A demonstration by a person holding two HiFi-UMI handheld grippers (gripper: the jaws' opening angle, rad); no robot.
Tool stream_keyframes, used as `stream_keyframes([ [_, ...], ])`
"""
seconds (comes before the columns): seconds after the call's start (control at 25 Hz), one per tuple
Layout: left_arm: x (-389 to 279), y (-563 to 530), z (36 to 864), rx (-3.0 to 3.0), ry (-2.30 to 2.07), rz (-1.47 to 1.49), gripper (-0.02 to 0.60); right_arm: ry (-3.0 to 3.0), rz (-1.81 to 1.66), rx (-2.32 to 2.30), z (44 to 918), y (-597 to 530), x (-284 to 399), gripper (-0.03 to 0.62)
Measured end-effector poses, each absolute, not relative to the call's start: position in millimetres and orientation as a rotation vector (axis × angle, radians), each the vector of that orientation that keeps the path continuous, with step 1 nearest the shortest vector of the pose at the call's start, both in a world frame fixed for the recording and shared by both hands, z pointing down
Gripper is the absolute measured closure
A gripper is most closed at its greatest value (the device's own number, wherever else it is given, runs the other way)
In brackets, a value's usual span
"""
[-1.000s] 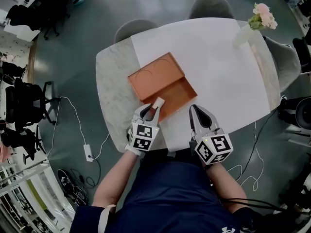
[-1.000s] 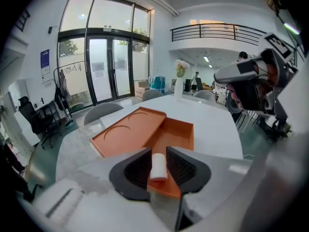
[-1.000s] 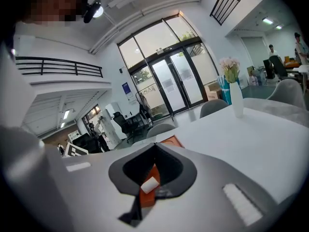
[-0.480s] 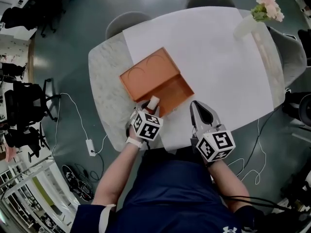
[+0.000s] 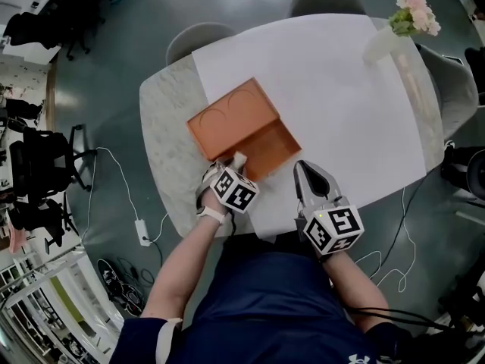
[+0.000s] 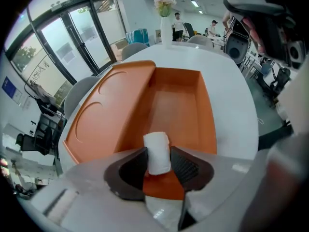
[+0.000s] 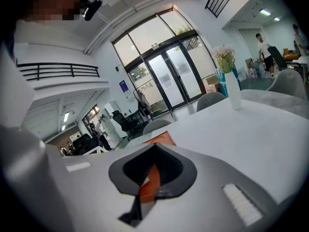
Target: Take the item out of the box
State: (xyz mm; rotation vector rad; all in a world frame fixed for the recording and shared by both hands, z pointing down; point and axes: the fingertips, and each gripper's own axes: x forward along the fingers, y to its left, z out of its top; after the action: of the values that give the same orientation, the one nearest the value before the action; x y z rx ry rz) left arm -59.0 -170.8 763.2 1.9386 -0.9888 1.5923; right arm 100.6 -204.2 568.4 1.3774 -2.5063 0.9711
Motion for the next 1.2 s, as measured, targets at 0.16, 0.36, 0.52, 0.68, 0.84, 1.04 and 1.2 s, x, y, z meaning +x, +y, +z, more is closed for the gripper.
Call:
stream_keyframes([
  [0.16, -57, -171, 764, 1.963, -0.987, 1.565, 0.426, -2.516, 0.951, 1.382, 565, -201, 100, 0.592],
  [0.36, -54, -168, 750, 2.003, -0.996, 1.427, 0.430, -2.523, 0.919, 1.397, 554, -192, 99, 0.592],
  [0.52, -51, -170, 726, 2.067, -1.040, 1.344, 0.430, -2.526, 0.900, 1.411, 546, -185, 97, 0.592],
  [0.68, -49, -173, 699, 2.128, -1.074, 1.276, 0.430, -2.538, 0.876, 1.404, 539, -180, 89, 0.592],
  [0.84, -57, -183, 676, 2.160, -1.115, 1.241, 0.430, -2.553, 0.848, 1.400, 530, -180, 85, 0.592],
  [1.04, -80, -202, 658, 2.160, -1.185, 1.200, 0.430, -2.560, 0.824, 1.397, 524, -182, 81, 0.592],
  [1.2, -97, -218, 649, 2.154, -1.230, 1.186, 0.430, -2.556, 0.814, 1.395, 522, -182, 79, 0.592],
])
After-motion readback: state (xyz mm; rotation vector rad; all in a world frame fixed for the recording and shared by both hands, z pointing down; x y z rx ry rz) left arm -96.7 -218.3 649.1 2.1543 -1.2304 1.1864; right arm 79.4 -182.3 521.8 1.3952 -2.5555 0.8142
